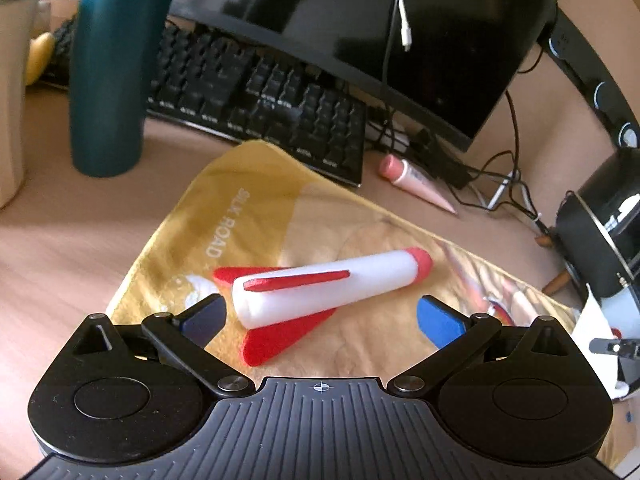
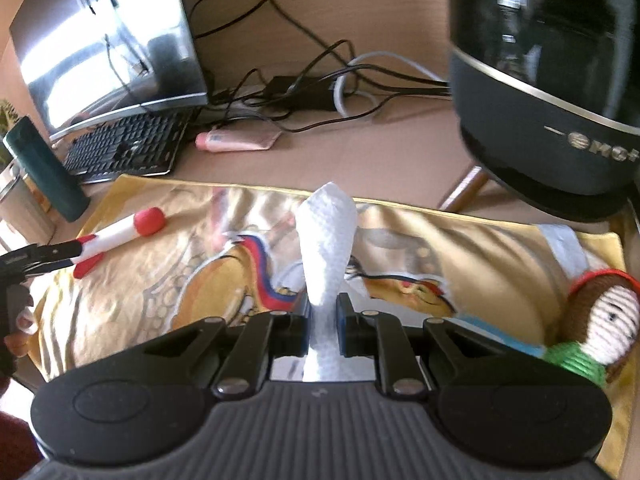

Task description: Organize soft objects

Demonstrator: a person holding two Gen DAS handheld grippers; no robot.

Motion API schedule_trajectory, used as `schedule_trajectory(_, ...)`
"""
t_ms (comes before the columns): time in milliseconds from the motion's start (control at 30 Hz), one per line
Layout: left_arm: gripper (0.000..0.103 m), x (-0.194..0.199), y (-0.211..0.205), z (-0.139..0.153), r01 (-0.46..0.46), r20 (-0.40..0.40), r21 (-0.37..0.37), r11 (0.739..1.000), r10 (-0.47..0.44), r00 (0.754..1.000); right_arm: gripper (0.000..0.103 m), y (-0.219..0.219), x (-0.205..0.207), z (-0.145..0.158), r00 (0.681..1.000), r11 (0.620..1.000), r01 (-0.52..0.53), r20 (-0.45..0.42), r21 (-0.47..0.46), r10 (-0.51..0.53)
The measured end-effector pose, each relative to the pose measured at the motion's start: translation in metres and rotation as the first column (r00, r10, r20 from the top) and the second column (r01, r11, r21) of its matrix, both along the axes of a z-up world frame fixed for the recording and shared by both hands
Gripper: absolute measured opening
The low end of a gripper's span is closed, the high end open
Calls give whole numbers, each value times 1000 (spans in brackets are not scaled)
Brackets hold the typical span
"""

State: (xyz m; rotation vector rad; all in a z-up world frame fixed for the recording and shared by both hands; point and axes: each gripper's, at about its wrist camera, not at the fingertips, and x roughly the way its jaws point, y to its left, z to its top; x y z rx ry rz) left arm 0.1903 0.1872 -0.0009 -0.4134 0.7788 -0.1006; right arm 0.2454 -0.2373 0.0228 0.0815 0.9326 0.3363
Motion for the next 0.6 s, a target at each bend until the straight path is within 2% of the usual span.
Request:
schedule_trajectory(100,103,11,-5,-5,45,4,-2,999,-45,999,16,17,13,1,999,999,-50,7,-2,50)
schedule_trajectory(233,103,24,-13,-8,110,2,37,993,-110,994,16,40,30,3,993,993,-116,16,-4,116)
schedule_trajectory(333,103,34,-14,-10,142,-8,47,989,-142,990,16,76,61,0,982,982,-187,33,9,187)
schedule_trajectory(433,103,39,-14,-10,166,-16,50,985,-166,986,16,114,91,-17,974,974,-225,16,40,224)
schedule_trajectory(533,103,45,-16,-10,199,-30,63,978,-197,980,16,142,115,-41,978,977,-206,-17,50,208)
schedule_trajectory(600,103,50,-18,-10,225,-36,68,972,-223,974,16,150,122,-54,979,975,-194,-48,110,200)
